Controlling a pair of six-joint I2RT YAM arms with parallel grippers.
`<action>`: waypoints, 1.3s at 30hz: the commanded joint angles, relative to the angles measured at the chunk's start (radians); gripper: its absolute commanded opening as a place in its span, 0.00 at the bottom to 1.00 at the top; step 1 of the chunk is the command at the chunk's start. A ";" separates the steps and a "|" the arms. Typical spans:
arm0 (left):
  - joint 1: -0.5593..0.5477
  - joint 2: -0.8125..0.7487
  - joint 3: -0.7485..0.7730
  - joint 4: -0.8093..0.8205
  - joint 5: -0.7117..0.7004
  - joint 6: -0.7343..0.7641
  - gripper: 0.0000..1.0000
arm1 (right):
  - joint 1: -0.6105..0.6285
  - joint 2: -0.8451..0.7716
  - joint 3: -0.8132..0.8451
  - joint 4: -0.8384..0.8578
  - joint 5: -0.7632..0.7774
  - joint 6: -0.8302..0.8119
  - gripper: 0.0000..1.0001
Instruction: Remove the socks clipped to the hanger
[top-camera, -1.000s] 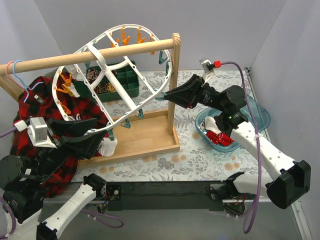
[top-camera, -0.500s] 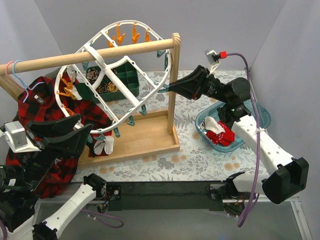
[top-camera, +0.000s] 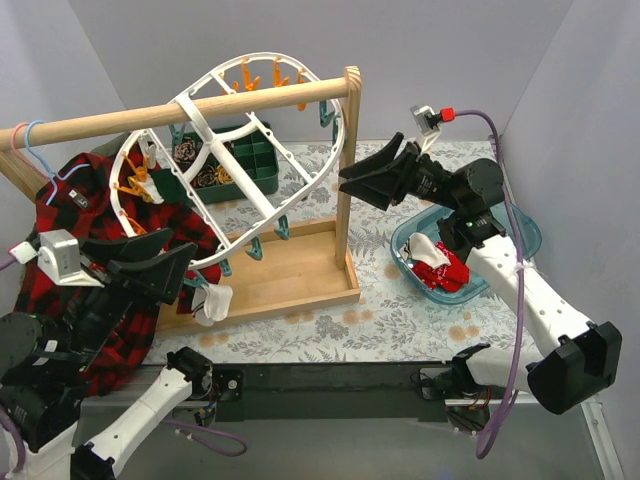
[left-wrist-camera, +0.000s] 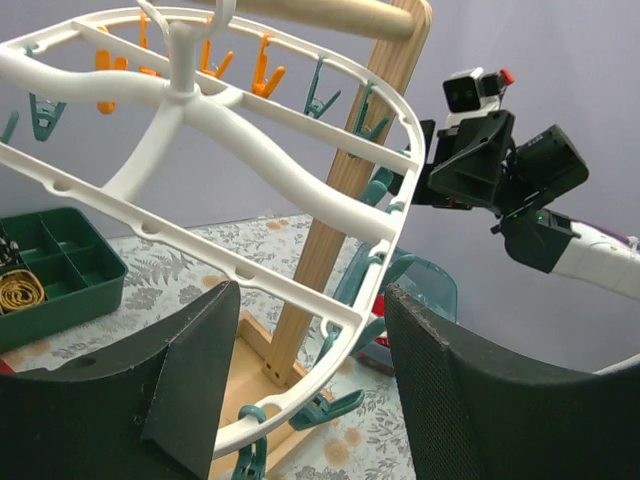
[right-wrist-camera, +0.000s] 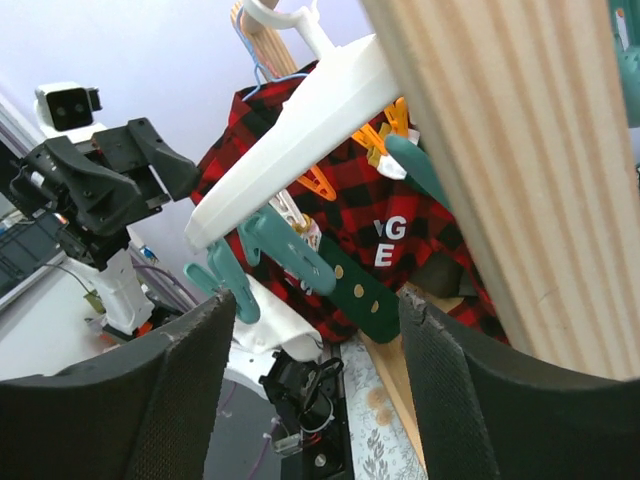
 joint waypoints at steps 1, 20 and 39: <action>-0.003 0.020 -0.041 -0.013 0.043 -0.029 0.57 | 0.004 -0.094 -0.016 -0.072 -0.014 -0.076 0.74; -0.001 0.032 0.047 -0.072 -0.019 -0.081 0.63 | 0.700 -0.188 -0.373 -0.292 0.747 -0.685 0.98; -0.022 0.017 0.295 -0.708 0.050 -0.320 0.77 | 1.015 0.326 -0.196 0.367 1.043 -1.099 0.98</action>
